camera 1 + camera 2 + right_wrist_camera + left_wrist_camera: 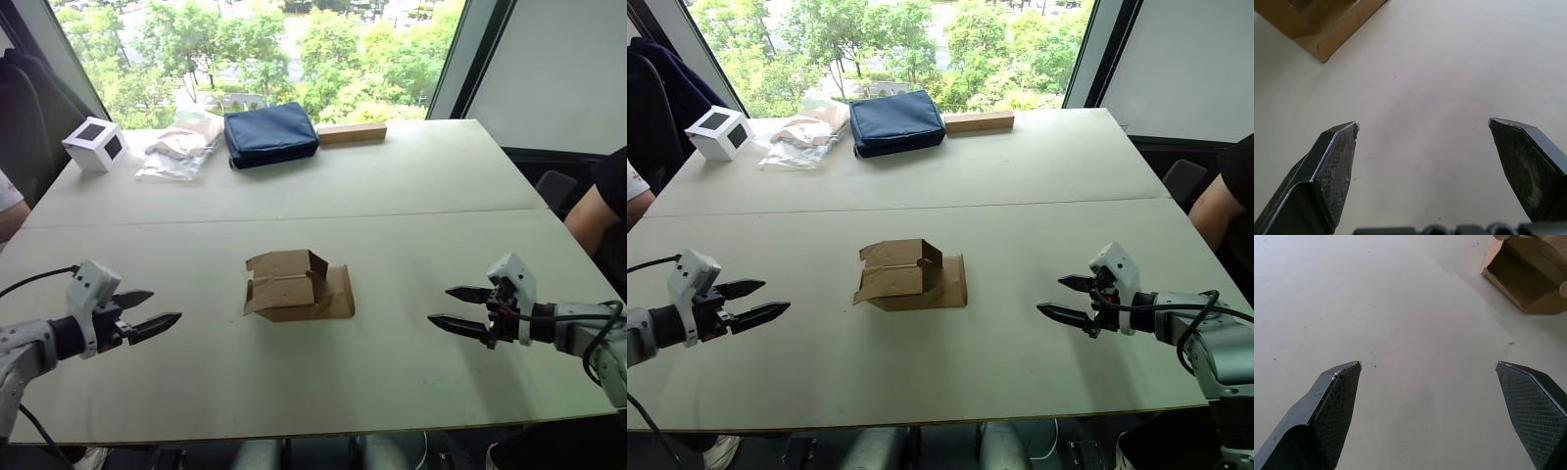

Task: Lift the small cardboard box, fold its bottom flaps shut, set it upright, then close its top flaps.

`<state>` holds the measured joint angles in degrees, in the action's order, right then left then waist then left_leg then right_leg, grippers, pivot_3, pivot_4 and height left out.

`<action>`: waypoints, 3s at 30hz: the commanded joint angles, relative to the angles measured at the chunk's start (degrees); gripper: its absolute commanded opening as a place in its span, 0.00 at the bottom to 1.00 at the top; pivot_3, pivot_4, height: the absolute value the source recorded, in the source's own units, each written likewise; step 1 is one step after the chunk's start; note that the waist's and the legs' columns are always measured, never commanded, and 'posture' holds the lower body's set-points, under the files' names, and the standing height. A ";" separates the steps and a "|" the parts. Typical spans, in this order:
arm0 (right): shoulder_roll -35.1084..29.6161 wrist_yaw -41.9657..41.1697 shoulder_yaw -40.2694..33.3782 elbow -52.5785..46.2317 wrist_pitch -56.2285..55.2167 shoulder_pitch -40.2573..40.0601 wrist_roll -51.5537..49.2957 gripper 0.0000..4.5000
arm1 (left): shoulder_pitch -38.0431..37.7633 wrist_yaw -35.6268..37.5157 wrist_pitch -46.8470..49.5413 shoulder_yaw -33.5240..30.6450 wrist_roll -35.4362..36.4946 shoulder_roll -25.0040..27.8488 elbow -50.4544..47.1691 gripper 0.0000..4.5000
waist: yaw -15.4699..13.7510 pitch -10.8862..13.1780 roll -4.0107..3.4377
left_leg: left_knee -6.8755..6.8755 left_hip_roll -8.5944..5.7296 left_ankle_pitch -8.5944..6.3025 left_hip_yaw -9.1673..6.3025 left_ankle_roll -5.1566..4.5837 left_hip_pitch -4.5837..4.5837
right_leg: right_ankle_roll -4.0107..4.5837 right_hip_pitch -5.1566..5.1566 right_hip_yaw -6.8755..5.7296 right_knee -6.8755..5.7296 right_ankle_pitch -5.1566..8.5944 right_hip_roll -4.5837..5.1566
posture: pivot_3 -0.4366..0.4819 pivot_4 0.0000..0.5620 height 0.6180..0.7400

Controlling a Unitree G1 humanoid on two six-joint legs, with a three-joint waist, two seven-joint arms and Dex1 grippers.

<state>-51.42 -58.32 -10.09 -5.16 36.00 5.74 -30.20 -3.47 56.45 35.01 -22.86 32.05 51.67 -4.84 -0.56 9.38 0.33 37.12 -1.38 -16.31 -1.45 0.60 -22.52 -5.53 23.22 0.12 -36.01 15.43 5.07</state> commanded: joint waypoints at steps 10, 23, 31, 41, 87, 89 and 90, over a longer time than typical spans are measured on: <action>3.34 2.46 -4.51 -7.45 0.48 0.51 -5.04 0.99 | 7.37 5.63 11.57 0.21 9.17 1.94 1.54 1.00 | -0.02 0.00 0.01 | 0.05 -0.01 0.00 0.00 0.00 0.00 | -0.18 -0.02 -0.03 -0.03 -0.10 -0.01 | 0.48 0.27 0.98; 2.39 5.90 1.17 -29.17 6.63 0.36 -8.95 0.99 | 21.65 4.87 34.12 7.69 21.47 -8.04 8.93 1.00 | -0.20 0.00 0.17 | 0.22 -0.04 0.01 -0.09 -0.01 -0.01 | -0.25 -0.09 -0.21 -0.14 -0.14 -0.08 | 0.48 0.27 0.98; 3.97 13.05 -0.83 -36.46 10.70 -1.40 -13.39 0.99 | 26.99 5.07 35.37 10.79 19.84 -11.39 15.43 1.00 | -0.04 -0.01 0.19 | 0.21 -0.03 0.02 -0.10 -0.01 0.01 | -0.26 -0.10 -0.23 -0.17 -0.14 -0.12 | 0.48 0.27 0.98; 2.86 18.42 -2.69 -40.33 14.71 -1.28 -17.60 0.99 | 35.74 8.25 31.26 16.73 14.69 -17.05 27.00 1.00 | -0.02 -0.03 0.26 | 0.29 -0.07 0.02 -0.11 -0.02 0.00 | -0.27 -0.14 -0.25 -0.17 -0.15 -0.18 | 0.48 0.27 0.98; 33.20 51.44 -5.32 -18.58 7.91 24.35 -34.16 0.52 | 53.37 17.68 17.77 15.56 12.01 -16.37 17.13 0.00 | 0.33 0.01 0.35 | 0.24 0.04 0.13 -0.09 0.14 -0.03 | -0.33 -0.02 -0.22 -0.24 -0.18 -0.44 | 0.48 0.27 0.98; 36.09 53.07 -3.67 -17.13 6.56 28.12 -32.85 0.34 | 55.35 18.03 16.75 15.30 11.75 -15.92 17.50 0.00 | 0.68 0.01 0.35 | 0.25 0.02 0.14 -0.08 0.16 -0.02 | -0.33 -0.01 -0.22 -0.28 -0.18 -0.48 | 0.48 0.27 0.98; 37.00 53.30 -2.87 -16.86 6.05 29.48 -32.15 0.24 | 56.20 18.09 16.20 15.13 11.65 -15.81 17.77 0.00 | 0.93 0.01 0.35 | 0.25 0.03 0.14 -0.08 0.16 -0.02 | -0.33 0.00 -0.22 -0.30 -0.18 -0.50 | 0.48 0.27 0.98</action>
<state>-15.45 -5.85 -14.02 -21.49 43.89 32.97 -63.28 50.48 73.73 52.85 -6.44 43.35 34.97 13.82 0.37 9.40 0.68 37.37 -1.35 -16.17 -1.54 0.75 -22.54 -5.86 23.23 -0.10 -36.34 15.24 4.57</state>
